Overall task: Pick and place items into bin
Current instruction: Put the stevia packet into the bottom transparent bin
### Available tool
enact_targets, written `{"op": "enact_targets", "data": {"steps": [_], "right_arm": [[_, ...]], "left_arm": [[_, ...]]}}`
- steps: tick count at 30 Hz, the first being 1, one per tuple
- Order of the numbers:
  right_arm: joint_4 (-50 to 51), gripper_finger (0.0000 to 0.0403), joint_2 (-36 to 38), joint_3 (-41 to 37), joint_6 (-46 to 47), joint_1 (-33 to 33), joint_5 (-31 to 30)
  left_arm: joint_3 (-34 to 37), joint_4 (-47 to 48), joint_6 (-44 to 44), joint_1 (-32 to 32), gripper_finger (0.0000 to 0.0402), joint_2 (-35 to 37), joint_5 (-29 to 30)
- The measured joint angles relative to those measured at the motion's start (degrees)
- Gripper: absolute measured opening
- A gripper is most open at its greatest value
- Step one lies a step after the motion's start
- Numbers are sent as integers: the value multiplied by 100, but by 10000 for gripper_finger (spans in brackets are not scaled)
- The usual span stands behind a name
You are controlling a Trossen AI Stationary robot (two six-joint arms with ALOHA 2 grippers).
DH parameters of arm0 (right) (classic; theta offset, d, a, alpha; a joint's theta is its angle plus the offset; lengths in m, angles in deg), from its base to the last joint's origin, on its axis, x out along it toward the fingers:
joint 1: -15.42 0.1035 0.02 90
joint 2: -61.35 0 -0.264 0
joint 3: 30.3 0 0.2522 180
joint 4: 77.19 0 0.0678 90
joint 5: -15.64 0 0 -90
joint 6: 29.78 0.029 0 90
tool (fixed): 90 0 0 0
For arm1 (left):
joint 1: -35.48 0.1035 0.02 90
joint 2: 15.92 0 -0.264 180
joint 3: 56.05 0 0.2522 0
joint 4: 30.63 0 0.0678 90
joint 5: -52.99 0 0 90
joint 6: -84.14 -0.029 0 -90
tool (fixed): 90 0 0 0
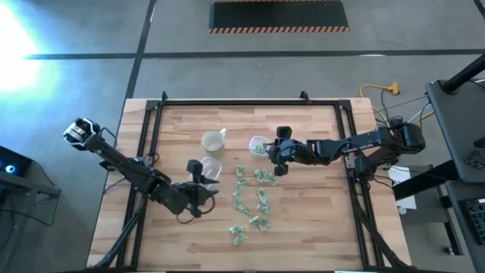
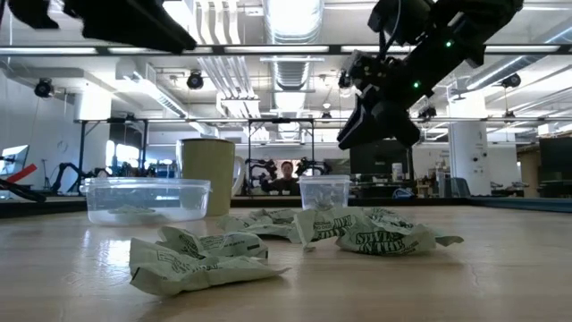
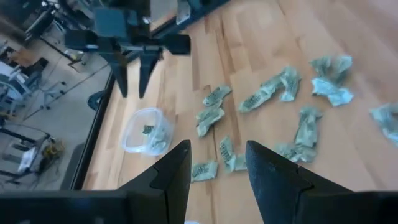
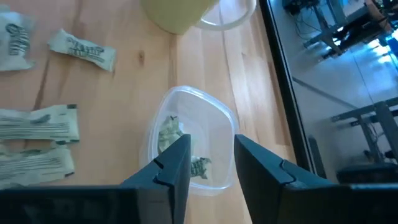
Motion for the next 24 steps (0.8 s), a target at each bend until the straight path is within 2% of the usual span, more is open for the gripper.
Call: {"op": "enact_targets", "data": {"steps": [6, 10, 14, 21, 24], "right_arm": [[374, 102, 318, -4, 200, 238, 62], [576, 96, 556, -25, 261, 380, 396], [647, 91, 806, -126, 366, 524, 474], [1058, 81, 1185, -276, 719, 652, 468], [1050, 78, 1285, -354, 744, 655, 466]], "left_arm": [[-25, -544, -472, 455, 137, -681, -123], [-64, -1094, -772, 950, 137, -1199, -407], [-246, -1170, -552, 1430, 137, -1562, -638], [-436, -1314, -1, 1918, 137, -1971, -1702], [-508, -1429, 19, 2029, 137, -2185, -1967]]}}
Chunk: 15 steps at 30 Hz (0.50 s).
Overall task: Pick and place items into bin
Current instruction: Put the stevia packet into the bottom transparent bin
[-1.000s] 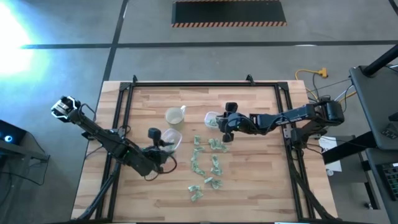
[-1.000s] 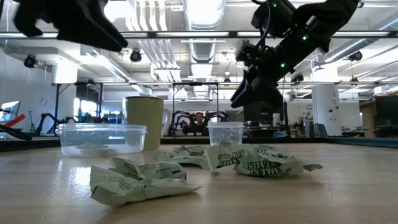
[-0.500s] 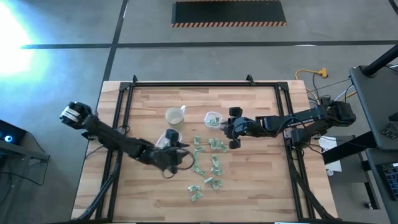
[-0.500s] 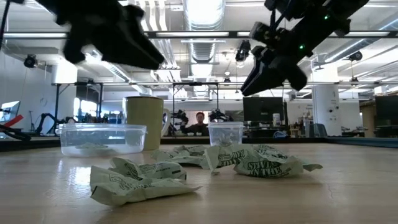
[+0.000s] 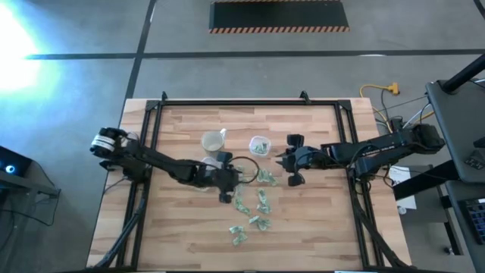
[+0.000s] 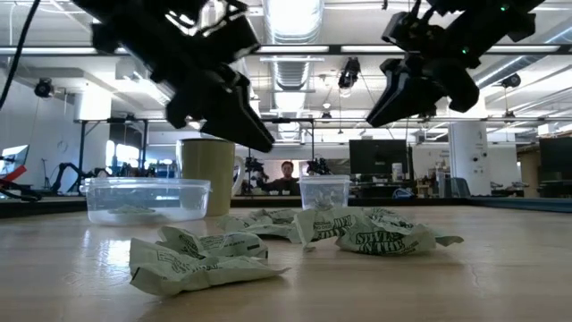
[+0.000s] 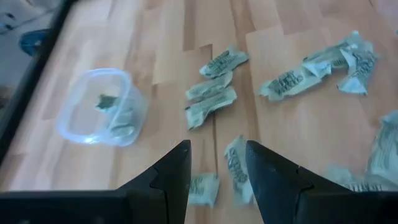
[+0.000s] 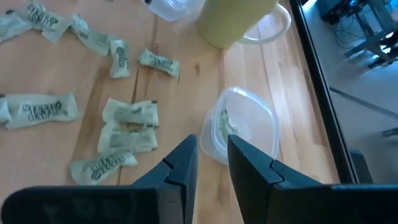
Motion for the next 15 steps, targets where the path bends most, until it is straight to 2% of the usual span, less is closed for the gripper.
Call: {"op": "enact_targets", "data": {"steps": [8, 15], "right_arm": [[-17, 72, 61, -65, 130, 1, 2], [-4, 77, 47, -94, 219, 1, 2]], "left_arm": [[-310, -99, -5, 131, 137, -575, -639], [-682, -15, -40, 231, 137, -1155, -929]]}}
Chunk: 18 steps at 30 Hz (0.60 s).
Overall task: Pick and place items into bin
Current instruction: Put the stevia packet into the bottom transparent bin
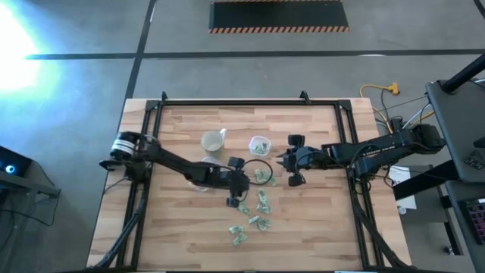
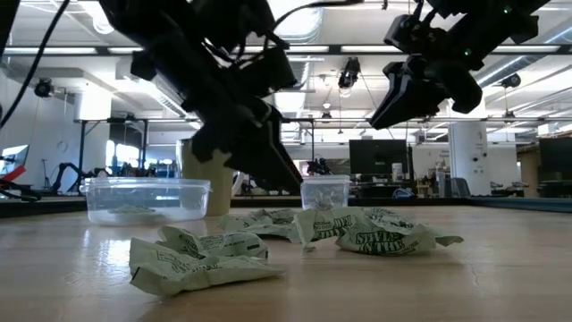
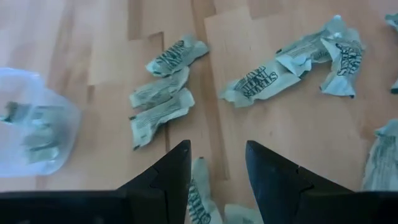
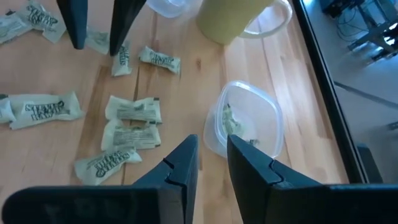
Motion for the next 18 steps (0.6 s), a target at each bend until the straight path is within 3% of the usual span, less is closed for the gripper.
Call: {"op": "enact_targets", "data": {"steps": [18], "right_arm": [[-4, 68, 9, -30, 79, 0, 0]], "left_arm": [[25, 280, 51, 250, 137, -153, 5]]}}
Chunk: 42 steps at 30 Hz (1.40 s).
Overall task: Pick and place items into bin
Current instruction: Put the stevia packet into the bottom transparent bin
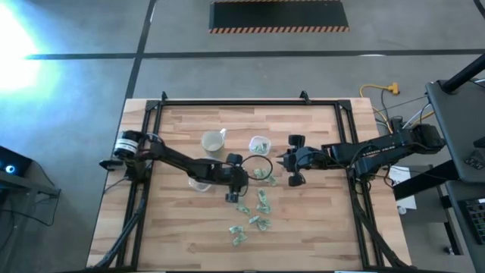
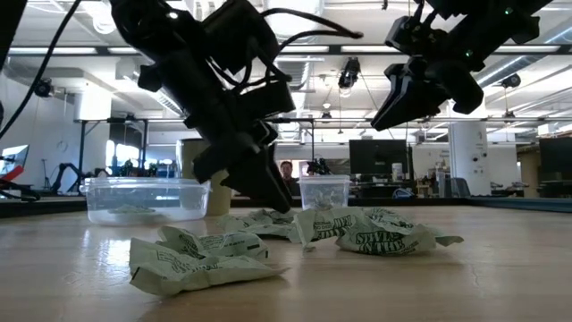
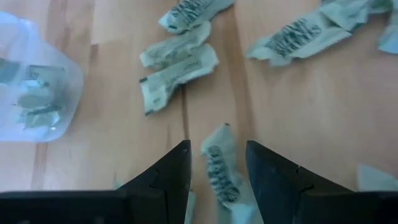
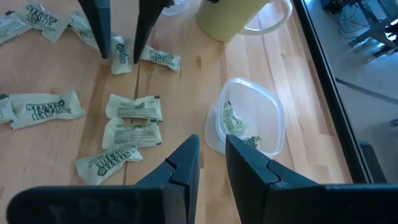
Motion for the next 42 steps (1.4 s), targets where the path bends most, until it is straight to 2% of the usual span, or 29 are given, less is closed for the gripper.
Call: {"op": "enact_targets", "data": {"steps": [13, 29, 42], "right_arm": [[-7, 68, 0, -9, 0, 0, 0], [-7, 68, 0, -9, 39, 0, 0], [-6, 68, -2, -23, 40, 0, -1]], "left_arm": [[48, 6, -13, 55, 129, -24, -223], [69, 3, -63, 105, 6, -31, -420], [-283, 45, -67, 34, 6, 182, -371]]}}
